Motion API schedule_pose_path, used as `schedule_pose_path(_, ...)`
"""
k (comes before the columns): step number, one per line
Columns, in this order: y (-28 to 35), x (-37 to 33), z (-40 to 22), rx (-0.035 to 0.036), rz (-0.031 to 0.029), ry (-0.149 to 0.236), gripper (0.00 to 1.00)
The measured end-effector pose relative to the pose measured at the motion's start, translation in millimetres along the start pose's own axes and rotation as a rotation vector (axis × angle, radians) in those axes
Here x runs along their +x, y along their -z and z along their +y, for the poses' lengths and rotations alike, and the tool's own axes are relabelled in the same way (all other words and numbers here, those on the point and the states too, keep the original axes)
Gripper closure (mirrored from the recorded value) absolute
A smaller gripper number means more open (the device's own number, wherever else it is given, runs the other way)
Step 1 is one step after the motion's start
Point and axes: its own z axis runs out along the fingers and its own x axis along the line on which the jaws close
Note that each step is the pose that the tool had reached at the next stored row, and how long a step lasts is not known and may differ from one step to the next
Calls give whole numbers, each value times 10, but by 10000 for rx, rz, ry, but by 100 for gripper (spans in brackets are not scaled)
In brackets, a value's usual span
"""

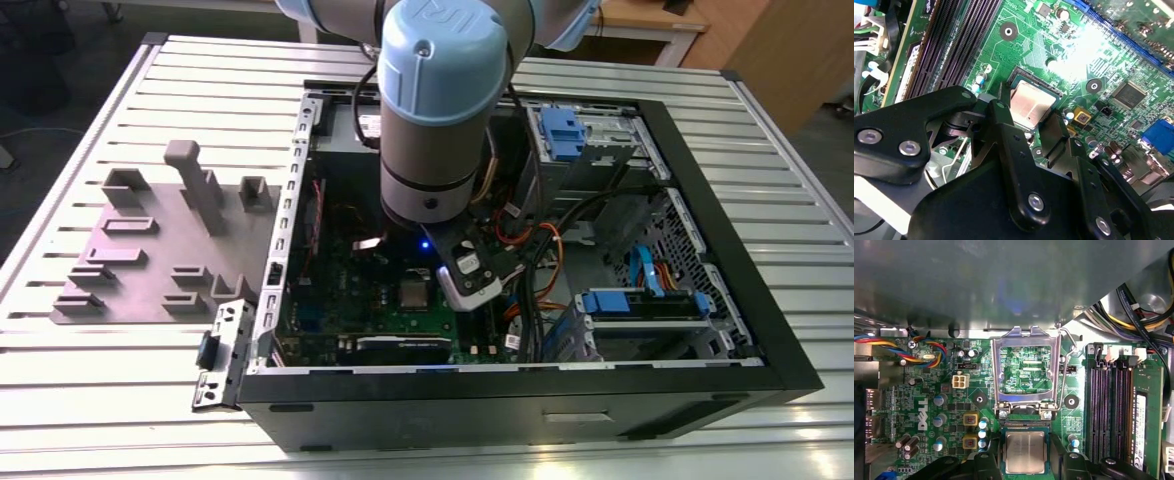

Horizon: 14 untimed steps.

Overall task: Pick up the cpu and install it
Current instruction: 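Place the cpu into insertion slot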

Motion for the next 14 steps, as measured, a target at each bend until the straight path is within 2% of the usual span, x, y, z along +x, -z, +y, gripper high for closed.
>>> schedule_pose_path(13,-31,-1,0,-1,-1,-25,52)
schedule_pose_path(14,-35,-1,0,-2,-2,-25,45)
